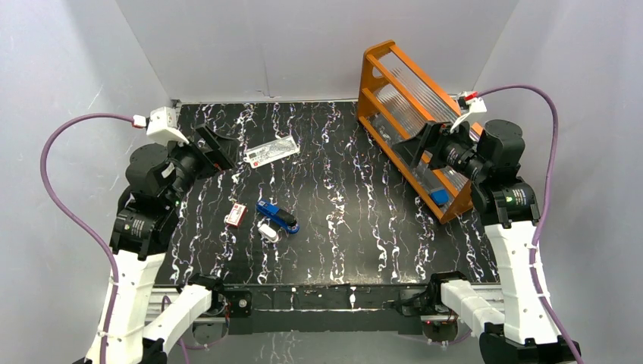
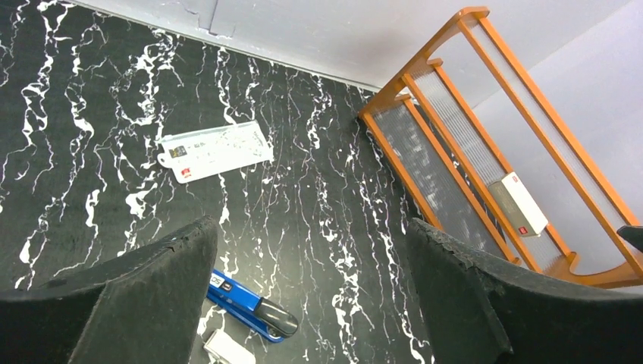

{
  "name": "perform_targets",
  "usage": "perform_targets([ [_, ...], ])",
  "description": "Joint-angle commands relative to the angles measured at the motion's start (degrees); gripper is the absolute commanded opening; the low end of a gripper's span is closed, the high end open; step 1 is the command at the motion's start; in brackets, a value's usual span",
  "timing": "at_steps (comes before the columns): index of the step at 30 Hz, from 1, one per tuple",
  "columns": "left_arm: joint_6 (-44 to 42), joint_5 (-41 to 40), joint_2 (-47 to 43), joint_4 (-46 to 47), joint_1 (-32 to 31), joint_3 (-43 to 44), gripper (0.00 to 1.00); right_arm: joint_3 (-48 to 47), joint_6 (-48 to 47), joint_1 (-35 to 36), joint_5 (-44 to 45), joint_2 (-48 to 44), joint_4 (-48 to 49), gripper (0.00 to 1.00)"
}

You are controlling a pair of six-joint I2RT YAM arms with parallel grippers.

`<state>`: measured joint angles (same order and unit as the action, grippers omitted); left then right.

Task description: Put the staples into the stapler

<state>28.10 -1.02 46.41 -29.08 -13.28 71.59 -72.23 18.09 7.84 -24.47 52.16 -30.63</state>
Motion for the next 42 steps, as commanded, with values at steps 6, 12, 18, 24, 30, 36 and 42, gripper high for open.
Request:
perform_targets([
  [6,-0.3,3.6,-0.3,-1.9,0.3,-3.7,0.91,4.3,0.7,-0.4,-1.9,-1.6,1.8,0.99],
  [12,1.1,9.7,0.6,0.9,0.3,-10.0,0.92,8.0,-3.4,-0.4,-7.8,-0.5,4.5,0.99],
  [18,2.7,16.1,2.0,9.6,0.3,-18.0,0.91,8.3,-3.5,8.0,-3.6,2.9,7.2,0.98],
  [24,6.8,11.5,4.8,9.2,0.3,-23.1,0.92,5.5,-1.9,32.8,19.4,11.6,6.6,0.90],
  [30,13.6,5.1,5.6,3.5,0.3,-24.3,0.90,2.9,-3.4,44.8,31.9,24.5,8.0,0.89],
  [36,20.2,-4.8,-0.1,-5.6,0.3,-26.5,0.86,-0.3,-4.5,52.9,33.5,35.6,12.3,0.82],
  [42,25.0,-9.7,-7.1,-12.2,0.3,-29.2,0.87,-3.3,-2.5,56.7,34.3,44.2,13.2,0.77],
])
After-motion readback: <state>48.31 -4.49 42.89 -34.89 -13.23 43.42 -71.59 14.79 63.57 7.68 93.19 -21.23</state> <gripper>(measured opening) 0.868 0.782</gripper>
